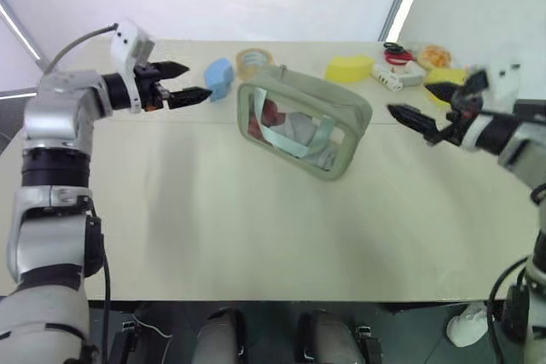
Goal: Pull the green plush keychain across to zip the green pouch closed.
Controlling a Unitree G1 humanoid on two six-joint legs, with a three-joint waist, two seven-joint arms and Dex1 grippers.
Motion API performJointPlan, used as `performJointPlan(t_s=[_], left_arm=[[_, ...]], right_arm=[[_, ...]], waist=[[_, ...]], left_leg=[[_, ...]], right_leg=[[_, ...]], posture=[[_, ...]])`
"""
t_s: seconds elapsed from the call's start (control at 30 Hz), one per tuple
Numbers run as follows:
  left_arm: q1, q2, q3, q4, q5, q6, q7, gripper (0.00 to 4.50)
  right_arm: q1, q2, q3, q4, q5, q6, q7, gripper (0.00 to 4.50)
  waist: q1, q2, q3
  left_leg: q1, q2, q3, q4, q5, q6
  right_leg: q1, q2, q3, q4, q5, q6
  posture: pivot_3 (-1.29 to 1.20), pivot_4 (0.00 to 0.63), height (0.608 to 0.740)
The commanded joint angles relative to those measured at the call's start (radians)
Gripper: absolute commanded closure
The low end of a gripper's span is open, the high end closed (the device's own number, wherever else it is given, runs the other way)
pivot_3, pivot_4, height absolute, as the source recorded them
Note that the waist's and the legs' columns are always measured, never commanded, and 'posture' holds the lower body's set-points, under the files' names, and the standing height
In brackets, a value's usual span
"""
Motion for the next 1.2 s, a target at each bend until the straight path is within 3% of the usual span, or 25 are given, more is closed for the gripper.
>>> performJointPlan(t_s=[0.03, 0.67, 0.87, 1.03, 1.2], left_arm=[[-0.029, 0.016, 0.002, 0.002, 0.01, -0.029, -0.008, 0.01], [-0.065, -0.016, 0.005, -0.013, -0.004, -0.027, -0.035, 0.01], [0.03, -0.003, -0.05, -0.195, -0.02, 0.006, -0.106, 0.01], [0.054, -0.022, -0.032, -0.258, -0.033, 0.027, -0.052, 0.01], [0.102, 0.008, -0.015, -0.332, -0.056, 0.054, -0.036, 0.01]], right_arm=[[-0.007, 0.005, -0.041, -0.005, 0.044, 0.035, -0.048, 0.01], [0.083, -0.134, 0.063, -0.035, 0.04, -0.043, -0.011, 0.01], [-0.132, 0.06, 0.26, 0.045, -0.046, -0.086, -0.142, 0.01], [-0.244, 0.164, 0.434, 0.196, -0.173, -0.154, -0.147, 0.01], [-0.299, 0.216, 0.588, 0.336, -0.274, -0.228, -0.058, 0.01]], waist=[[0.002, -0.001, 0.0], [0.002, -0.001, 0.0], [-0.008, 0.001, 0.0], [0.001, 0.001, 0.0], [-0.001, 0.001, 0.001]], left_leg=[[0.0, 0.0, 0.0, 0.0, 0.0, 0.0], [-0.002, 0.0, 0.0, 0.002, -0.001, 0.001], [-0.001, 0.0, 0.001, 0.001, 0.0, 0.001], [-0.002, 0.0, 0.001, 0.002, 0.0, 0.0], [-0.003, 0.0, 0.001, 0.002, -0.001, 0.001]], right_leg=[[0.0, 0.0, 0.0, 0.0, 0.0, 0.0], [-0.001, -0.001, 0.0, 0.0, 0.0, 0.0], [-0.003, -0.001, 0.001, 0.001, 0.0, 0.0], [-0.003, 0.0, 0.001, 0.002, 0.0, 0.0], [-0.002, -0.001, 0.001, 0.002, 0.0, 0.0]], posture=[[0.0, 0.15, 0.74], [0.0, 0.15, 0.74], [0.0, 0.15, 0.74], [0.0, 0.15, 0.74], [0.0, 0.15, 0.74]])
